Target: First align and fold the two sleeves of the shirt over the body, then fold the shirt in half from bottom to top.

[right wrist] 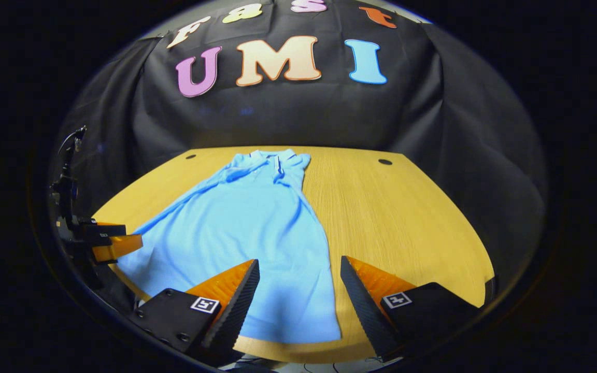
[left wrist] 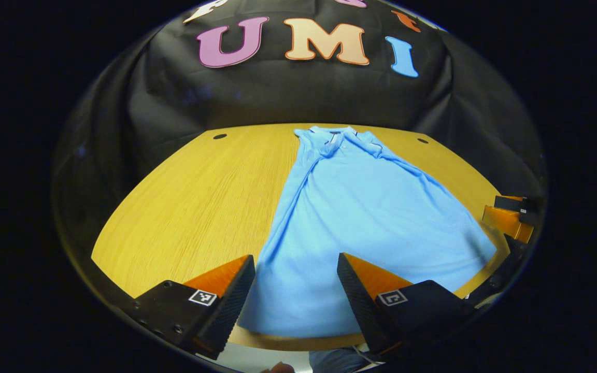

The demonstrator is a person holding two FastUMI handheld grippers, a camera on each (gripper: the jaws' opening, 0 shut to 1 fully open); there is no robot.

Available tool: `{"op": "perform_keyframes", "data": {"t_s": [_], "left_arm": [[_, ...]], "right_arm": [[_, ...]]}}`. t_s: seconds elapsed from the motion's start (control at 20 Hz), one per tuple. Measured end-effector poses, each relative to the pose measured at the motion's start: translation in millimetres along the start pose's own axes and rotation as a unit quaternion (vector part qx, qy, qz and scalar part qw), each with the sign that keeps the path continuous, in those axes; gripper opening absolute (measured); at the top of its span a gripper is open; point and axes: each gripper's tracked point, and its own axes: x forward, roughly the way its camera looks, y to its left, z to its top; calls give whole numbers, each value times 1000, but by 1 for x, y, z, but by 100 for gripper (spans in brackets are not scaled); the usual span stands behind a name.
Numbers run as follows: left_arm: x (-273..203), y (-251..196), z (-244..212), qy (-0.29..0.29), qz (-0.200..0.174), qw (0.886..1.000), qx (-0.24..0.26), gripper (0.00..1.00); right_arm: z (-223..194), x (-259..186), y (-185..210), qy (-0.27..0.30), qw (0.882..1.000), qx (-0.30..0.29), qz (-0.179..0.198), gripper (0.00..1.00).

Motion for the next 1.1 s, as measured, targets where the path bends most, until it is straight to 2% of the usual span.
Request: {"op": "perform_keyframes", "data": {"t_s": [0.05, 0.1, 0.2, 0.25, 0.4, 0.45, 0.5, 0.55, 0.65, 0.7, 0.75, 0.8, 0.95, 1.1], "left_arm": [[1, 2, -10, 11, 4, 1000, -3, 96], [2, 3, -16, 18, 9, 1000, -6, 96], [3, 2, -13, 7, 12, 1000, -8, 97], [4, 2, -16, 13, 12, 1000, -7, 96], [5, 0, -19, 3, 8, 1000, -8, 96], [6, -5, -17, -2, 0, 1000, -6, 99], [7, -11, -18, 0, -10, 1000, 0, 90], [8, -18, -16, -2, -19, 1000, 5, 82], [8, -27, -17, 2, -35, 999, 0, 50], [8, -31, -16, 4, -38, 999, -10, 28], [10, -30, -16, 9, -34, 999, -23, 15], [10, -30, -14, 15, -34, 999, -31, 0], [11, -29, -11, 43, -40, 997, -58, 0], [11, -24, 16, 33, -47, 996, -74, 0]], "right_arm": [[-11, 1, 0, 11, 1000, -6, 0, 95], [-22, 3, -1, 22, 1000, -10, -1, 98], [-39, 6, -2, 42, 999, -15, -2, 98], [-48, 5, -2, 60, 998, -15, 3, 95], [-50, 9, 1, 71, 997, 10, 14, 94], [-47, 12, 2, 68, 997, 6, 19, 99], [-51, 9, 8, 78, 996, 0, 30, 94], [-48, 9, 15, 75, 996, -3, 41, 84], [-50, 11, 26, 81, 995, 4, 52, 40], [-51, 10, 28, 85, 995, 9, 51, 18], [-49, 7, 30, 91, 994, 16, 54, 5], [-49, 9, 31, 94, 994, 22, 53, 5], [-31, 11, 34, 84, 994, 48, 58, 3], [5, 14, 41, 60, 993, 67, 71, 2]]}}
